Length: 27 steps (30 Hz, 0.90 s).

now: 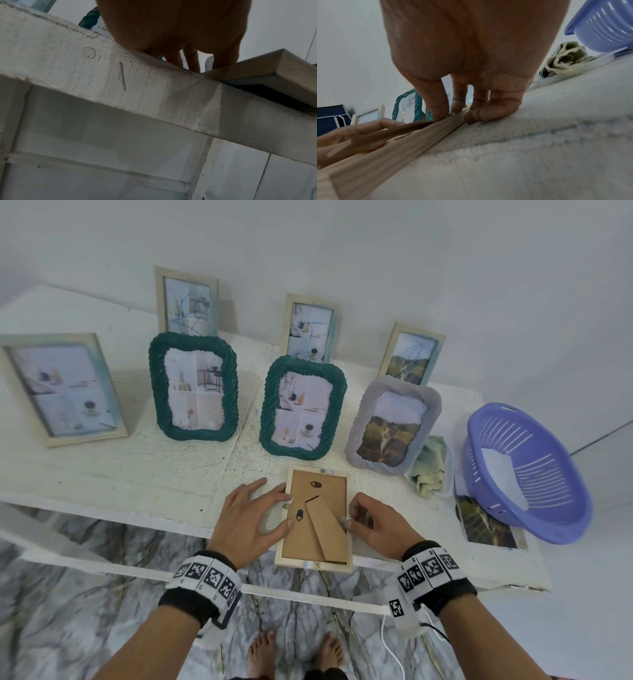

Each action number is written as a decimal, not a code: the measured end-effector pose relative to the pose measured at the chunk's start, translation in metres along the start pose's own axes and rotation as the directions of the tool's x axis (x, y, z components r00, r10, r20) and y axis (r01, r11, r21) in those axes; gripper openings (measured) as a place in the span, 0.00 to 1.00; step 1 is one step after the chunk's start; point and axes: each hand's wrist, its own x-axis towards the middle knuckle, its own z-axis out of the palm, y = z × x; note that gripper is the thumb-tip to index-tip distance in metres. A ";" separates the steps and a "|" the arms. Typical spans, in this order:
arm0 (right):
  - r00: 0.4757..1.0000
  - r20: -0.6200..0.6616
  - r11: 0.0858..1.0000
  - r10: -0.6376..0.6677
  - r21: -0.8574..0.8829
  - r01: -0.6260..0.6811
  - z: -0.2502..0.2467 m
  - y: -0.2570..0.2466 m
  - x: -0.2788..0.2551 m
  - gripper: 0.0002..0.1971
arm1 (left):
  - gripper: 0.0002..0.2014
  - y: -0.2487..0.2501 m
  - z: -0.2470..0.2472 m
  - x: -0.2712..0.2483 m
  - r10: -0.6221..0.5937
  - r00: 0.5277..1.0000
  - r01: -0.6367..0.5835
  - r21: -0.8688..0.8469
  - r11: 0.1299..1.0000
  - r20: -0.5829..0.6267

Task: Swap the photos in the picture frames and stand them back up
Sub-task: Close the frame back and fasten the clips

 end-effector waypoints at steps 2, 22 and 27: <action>1.000 0.002 1.000 -0.002 -0.010 0.002 0.000 -0.001 0.000 0.11 | 0.24 0.001 -0.001 0.000 0.000 1.000 0.000 0.000 1.000 0.015; 0.986 -0.165 0.958 -0.014 -0.284 -0.034 -0.006 -0.030 0.044 0.23 | 0.37 0.011 -0.013 -0.001 -0.126 0.984 0.121 0.041 0.992 0.123; 0.992 -0.117 0.951 0.041 -0.300 -0.075 -0.002 -0.034 0.056 0.24 | 0.38 0.013 -0.014 0.000 -0.130 0.984 0.127 0.033 0.991 0.120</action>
